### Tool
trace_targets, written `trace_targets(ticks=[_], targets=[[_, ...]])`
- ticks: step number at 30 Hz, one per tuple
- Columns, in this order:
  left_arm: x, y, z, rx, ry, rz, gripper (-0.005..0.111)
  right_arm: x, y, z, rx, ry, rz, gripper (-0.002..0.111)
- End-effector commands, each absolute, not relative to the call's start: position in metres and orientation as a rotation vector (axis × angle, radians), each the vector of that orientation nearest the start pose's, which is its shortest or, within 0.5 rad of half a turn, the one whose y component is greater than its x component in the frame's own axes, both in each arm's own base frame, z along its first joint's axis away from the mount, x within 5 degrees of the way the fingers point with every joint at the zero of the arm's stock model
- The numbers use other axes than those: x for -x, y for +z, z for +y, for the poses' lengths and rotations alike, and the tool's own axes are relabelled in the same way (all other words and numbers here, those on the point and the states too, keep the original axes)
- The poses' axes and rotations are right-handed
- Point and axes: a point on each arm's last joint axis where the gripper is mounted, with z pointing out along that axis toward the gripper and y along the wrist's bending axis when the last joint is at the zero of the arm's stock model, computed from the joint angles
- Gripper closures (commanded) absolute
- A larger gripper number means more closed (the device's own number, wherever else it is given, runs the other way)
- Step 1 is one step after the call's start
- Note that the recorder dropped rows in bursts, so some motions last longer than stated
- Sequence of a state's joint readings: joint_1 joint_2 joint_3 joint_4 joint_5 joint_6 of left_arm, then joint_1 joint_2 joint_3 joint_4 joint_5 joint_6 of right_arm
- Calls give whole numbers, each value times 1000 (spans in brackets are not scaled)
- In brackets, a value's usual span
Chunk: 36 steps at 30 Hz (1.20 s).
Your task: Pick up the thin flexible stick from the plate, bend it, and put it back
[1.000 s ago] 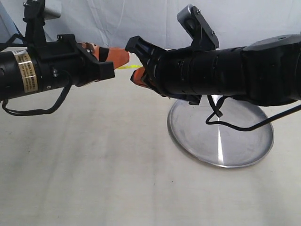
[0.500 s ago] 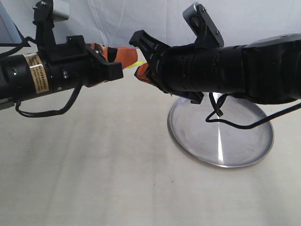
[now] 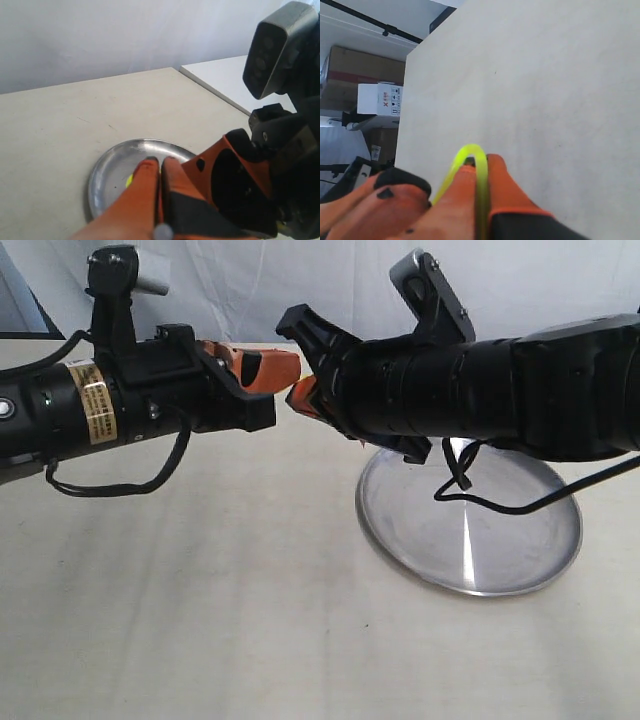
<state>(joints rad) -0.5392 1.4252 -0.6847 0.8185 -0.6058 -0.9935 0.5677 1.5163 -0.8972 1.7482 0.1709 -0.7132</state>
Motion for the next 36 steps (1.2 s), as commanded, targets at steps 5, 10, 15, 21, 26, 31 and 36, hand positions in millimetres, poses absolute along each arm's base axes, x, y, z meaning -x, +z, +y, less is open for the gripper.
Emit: trace_targets(ticks=[5,10,15,21,26,31,36], targets=[[-228,248,-187,-694,-868,1775,107,-260,267,204,-274,1265,2248,109],[-229,248,-186,-726,-818,1760,107,-259,268,204,-269,1272,2249,109],[-235,257,-189,-731,-795,1726,107,-257,268,207,-225,1303,2261,109],[-238,262,-189,-725,-777,1722,107,-255,268,208,-194,1311,2267,109],[-241,261,-187,-706,-732,1729,107,-254,268,209,-177,1336,2271,109],[-246,261,-183,-682,-653,1737,107,-253,269,210,-186,1360,2268,109],[-250,259,-178,-633,-586,1769,107,-252,270,211,-188,1383,2267,109]])
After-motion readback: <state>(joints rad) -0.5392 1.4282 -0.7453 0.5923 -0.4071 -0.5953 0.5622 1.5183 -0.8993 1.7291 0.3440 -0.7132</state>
